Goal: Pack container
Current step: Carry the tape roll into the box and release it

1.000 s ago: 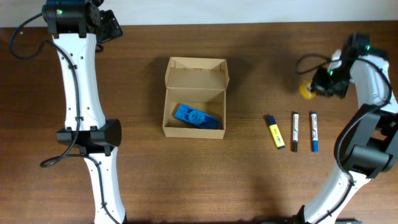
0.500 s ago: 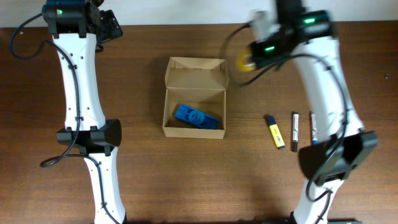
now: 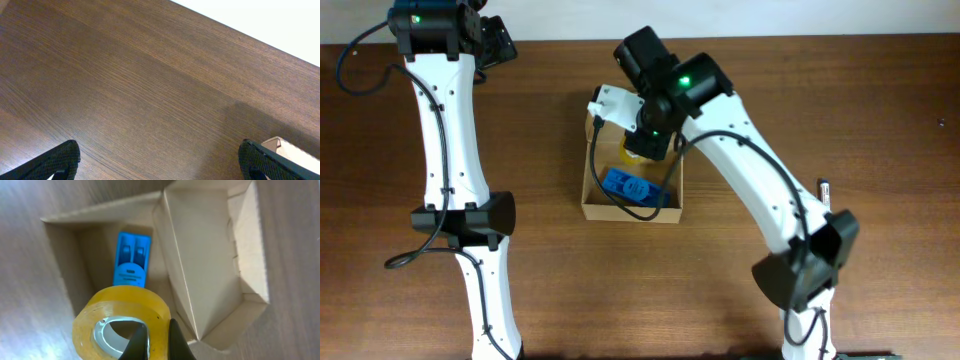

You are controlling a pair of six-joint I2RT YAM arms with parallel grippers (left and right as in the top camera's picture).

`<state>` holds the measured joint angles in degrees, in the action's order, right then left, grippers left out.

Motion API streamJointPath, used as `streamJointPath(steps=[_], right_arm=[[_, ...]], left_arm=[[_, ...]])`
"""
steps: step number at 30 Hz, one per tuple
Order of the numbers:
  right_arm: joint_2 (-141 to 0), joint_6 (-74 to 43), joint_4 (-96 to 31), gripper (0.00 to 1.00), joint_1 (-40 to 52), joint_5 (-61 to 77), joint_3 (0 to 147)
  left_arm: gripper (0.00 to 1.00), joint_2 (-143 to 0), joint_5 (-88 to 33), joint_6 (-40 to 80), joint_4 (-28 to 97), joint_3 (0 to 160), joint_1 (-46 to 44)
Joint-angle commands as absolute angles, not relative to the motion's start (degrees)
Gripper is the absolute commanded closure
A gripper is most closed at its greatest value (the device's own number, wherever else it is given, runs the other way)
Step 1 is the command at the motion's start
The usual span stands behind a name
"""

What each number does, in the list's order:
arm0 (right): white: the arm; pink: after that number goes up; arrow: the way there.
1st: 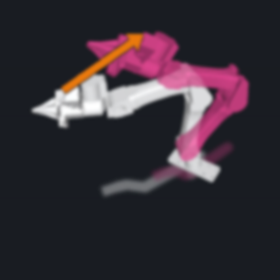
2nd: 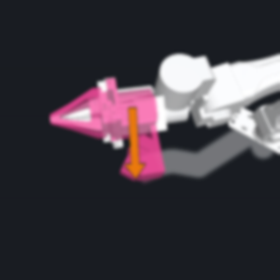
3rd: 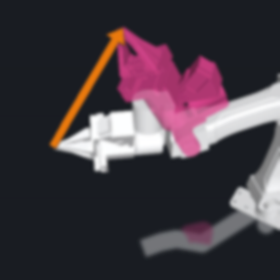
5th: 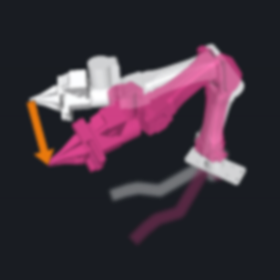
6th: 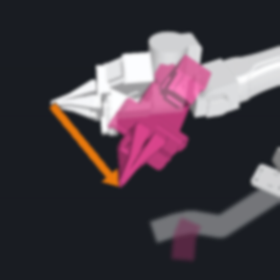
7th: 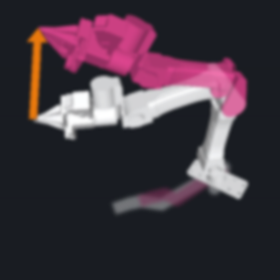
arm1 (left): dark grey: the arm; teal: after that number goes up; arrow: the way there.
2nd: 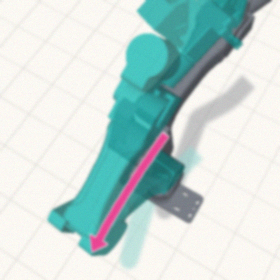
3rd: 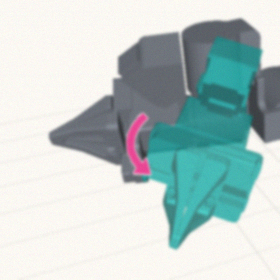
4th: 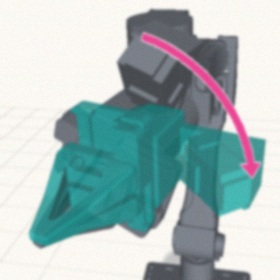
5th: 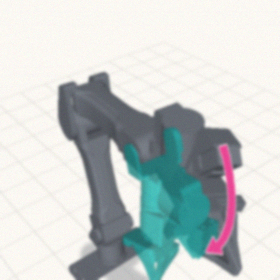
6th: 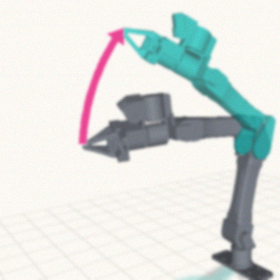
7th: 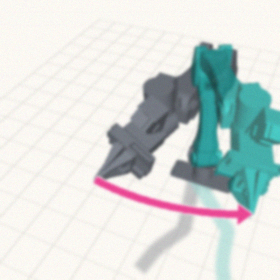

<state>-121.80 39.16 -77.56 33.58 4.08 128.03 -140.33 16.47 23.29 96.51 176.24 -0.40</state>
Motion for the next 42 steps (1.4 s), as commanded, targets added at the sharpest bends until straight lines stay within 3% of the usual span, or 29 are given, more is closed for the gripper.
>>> streamJointPath(steps=[1,30,32,38,42], right_arm=[[-125.4,41.1,-77.4,0.96,33.4,3.8,127.4],[-139.5,36.3,-73.1,0.96,35.7,9.9,127.3],[-139.5,35.8,-73.1,0.65,35.6,9.9,127.3],[-138.7,34.7,-74.4,0.48,35.6,9.6,127.3],[-133.7,33.3,-75.1,0.58,36.1,5.7,127.3]], left_arm=[[0.0,-138.1,16.4,22.4,96.7,176.0,-0.2],[0.0,-138.1,16.4,22.4,96.7,176.0,-0.2],[0.0,-138.1,16.4,22.4,96.7,176.0,-0.2],[0.0,-138.1,16.4,22.4,96.7,176.0,-0.2],[0.0,-138.1,16.4,22.4,96.7,176.0,-0.2]])
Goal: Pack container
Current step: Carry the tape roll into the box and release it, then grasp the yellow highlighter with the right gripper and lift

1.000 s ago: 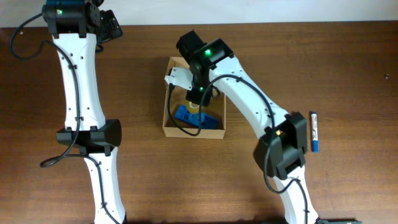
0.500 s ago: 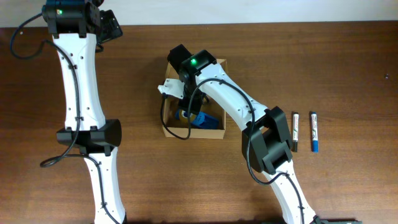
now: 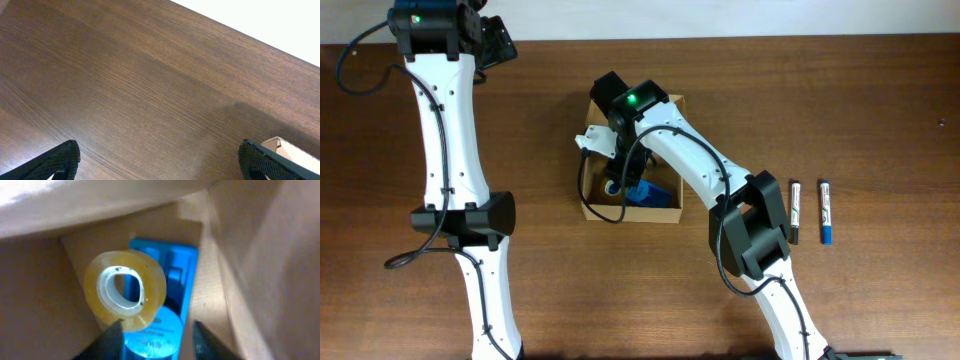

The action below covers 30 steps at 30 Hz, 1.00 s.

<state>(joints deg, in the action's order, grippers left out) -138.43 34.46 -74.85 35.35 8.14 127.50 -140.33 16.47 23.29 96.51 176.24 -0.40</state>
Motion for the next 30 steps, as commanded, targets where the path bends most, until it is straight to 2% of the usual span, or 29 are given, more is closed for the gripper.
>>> streamJointPath(steps=[1,10,12,17,19,22,30], right_arm=[[-131.9,32.2,-75.0,0.58,36.1,4.6,127.3],[-115.1,26.0,-75.0,0.55,33.5,-3.7,126.4],[-111.6,26.0,-74.3,0.51,31.4,-3.7,123.5],[-104.8,23.1,-69.9,0.5,25.9,-3.8,112.9],[-103.9,18.9,-71.1,0.55,23.6,-3.7,110.7],[-104.2,14.6,-75.4,0.69,19.6,-3.7,108.5],[-104.2,9.5,-74.3,0.66,9.4,-1.0,92.4]], left_arm=[[0.0,-138.1,16.4,22.4,96.7,176.0,-0.2],[0.0,-138.1,16.4,22.4,96.7,176.0,-0.2],[0.0,-138.1,16.4,22.4,96.7,176.0,-0.2],[0.0,-138.1,16.4,22.4,96.7,176.0,-0.2],[0.0,-138.1,16.4,22.4,96.7,176.0,-0.2],[0.0,-138.1,16.4,22.4,96.7,176.0,-0.2],[0.0,-138.1,16.4,22.4,96.7,176.0,-0.2]])
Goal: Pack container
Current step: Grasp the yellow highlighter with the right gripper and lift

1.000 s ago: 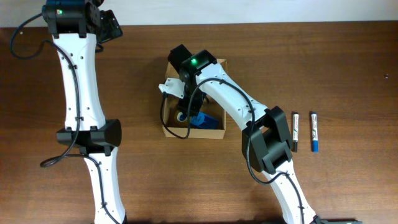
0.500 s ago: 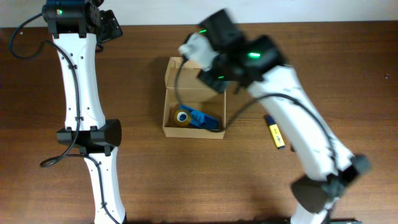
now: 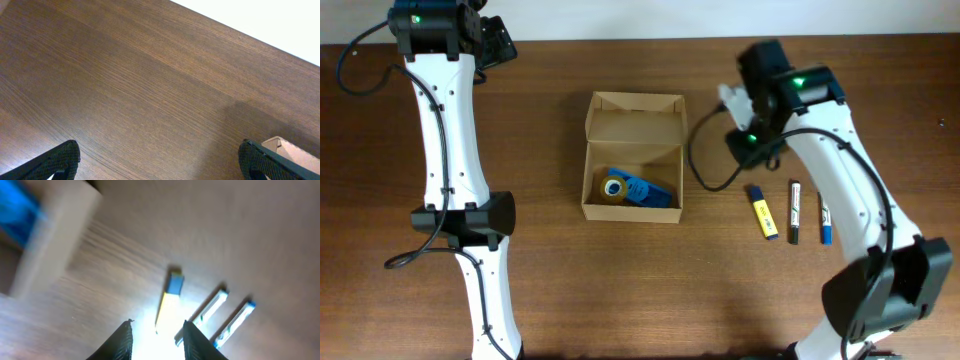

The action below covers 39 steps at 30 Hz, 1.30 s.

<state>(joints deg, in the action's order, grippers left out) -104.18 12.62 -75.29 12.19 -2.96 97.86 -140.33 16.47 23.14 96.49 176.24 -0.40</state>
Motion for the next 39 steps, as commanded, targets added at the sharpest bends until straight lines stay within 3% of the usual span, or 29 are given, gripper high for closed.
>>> streamJointPath(steps=[1,12,22,28,30,34,39], right_arm=[[-104.2,9.6,-72.7,0.65,8.0,0.7,89.2],[-104.6,9.6,-58.4,0.47,3.7,6.2,69.5],[-107.0,6.5,-48.5,0.42,3.6,4.0,62.4],[-109.8,6.5,-47.5,0.51,3.6,3.9,61.9],[-110.5,6.5,-47.5,0.72,3.6,3.9,61.9],[-110.9,6.0,-47.3,0.96,3.6,4.3,61.9],[-110.7,5.7,-47.5,0.96,3.7,7.5,62.7]], left_arm=[[0.0,-138.1,16.4,22.4,96.7,176.0,-0.2],[0.0,-138.1,16.4,22.4,96.7,176.0,-0.2],[0.0,-138.1,16.4,22.4,96.7,176.0,-0.2],[0.0,-138.1,16.4,22.4,96.7,176.0,-0.2],[0.0,-138.1,16.4,22.4,96.7,176.0,-0.2],[0.0,-138.1,16.4,22.4,96.7,176.0,-0.2],[0.0,-138.1,16.4,22.4,96.7,176.0,-0.2]])
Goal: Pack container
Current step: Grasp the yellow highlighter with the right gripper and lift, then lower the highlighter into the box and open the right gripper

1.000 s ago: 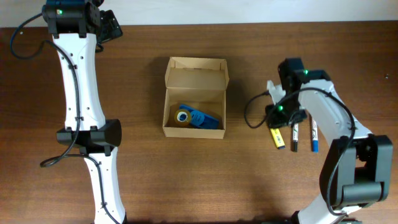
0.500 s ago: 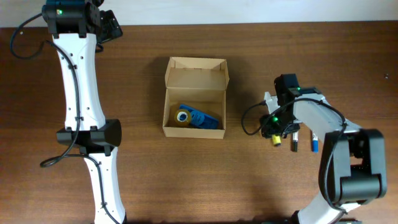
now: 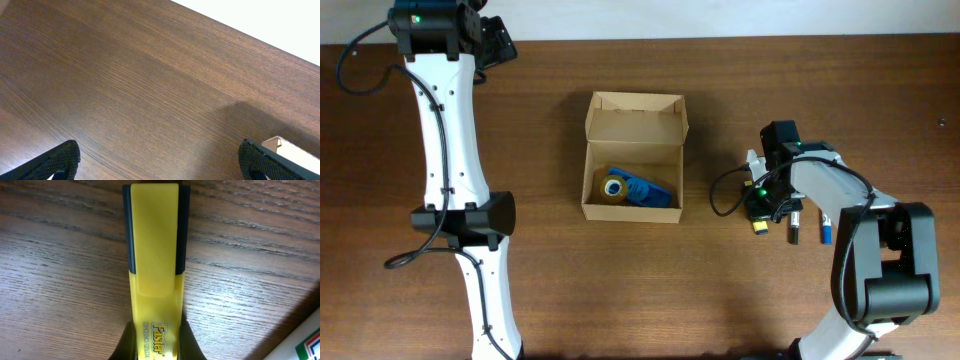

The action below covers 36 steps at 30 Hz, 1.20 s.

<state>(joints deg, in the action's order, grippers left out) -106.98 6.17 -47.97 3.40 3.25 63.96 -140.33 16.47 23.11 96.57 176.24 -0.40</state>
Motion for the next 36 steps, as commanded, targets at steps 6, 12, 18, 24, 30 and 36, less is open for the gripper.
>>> streamJointPath(steps=[6,12,18,24,30,36], right_arm=[[-105.3,5.5,-52.7,0.96,3.9,10.9,69.1],[-97.6,5.6,-61.2,0.96,6.3,10.7,84.2],[-95.5,14.2,-67.6,0.96,13.8,10.8,100.5],[-96.5,29.1,-69.4,0.96,24.7,10.8,103.4],[-102.4,41.4,-69.7,0.96,33.6,8.4,103.1],[-111.1,43.5,-65.5,0.96,36.4,5.3,103.1]], left_arm=[[0.0,-138.1,16.4,22.4,96.7,176.0,-0.2],[0.0,-138.1,16.4,22.4,96.7,176.0,-0.2],[0.0,-138.1,16.4,22.4,96.7,176.0,-0.2],[0.0,-138.1,16.4,22.4,96.7,176.0,-0.2],[0.0,-138.1,16.4,22.4,96.7,176.0,-0.2],[0.0,-138.1,16.4,22.4,96.7,176.0,-0.2]])
